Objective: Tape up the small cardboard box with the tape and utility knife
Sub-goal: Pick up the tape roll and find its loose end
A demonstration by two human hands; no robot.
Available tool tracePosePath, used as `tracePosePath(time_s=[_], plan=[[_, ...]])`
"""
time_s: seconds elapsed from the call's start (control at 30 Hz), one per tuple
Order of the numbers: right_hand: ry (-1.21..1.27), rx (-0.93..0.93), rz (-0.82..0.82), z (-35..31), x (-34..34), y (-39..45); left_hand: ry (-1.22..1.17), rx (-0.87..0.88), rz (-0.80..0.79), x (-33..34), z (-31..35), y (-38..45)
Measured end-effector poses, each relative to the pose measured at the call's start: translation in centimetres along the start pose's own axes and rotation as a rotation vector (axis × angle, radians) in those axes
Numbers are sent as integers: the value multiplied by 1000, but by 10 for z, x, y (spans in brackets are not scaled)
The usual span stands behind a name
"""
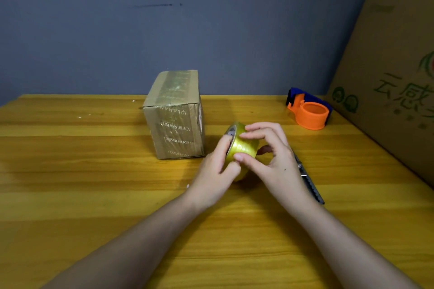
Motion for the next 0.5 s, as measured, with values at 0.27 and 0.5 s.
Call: tracePosePath(time_s=[0.27,0.5], plan=[[-15,-3,21,-1,-1,-3,24,9,6,0,1,-1],[16,-18,31,-3,2,-4,23,-4,9,-2,-2,0]])
Point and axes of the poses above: each hand's wrist, its own y-axis towards the middle knuckle, its own x-axis out of the palm, z = x × y, the point moved 5 cm from there along y, towards the middle knuckle, and after that the axes turned 11 degrees about y, right-handed, at the moved point
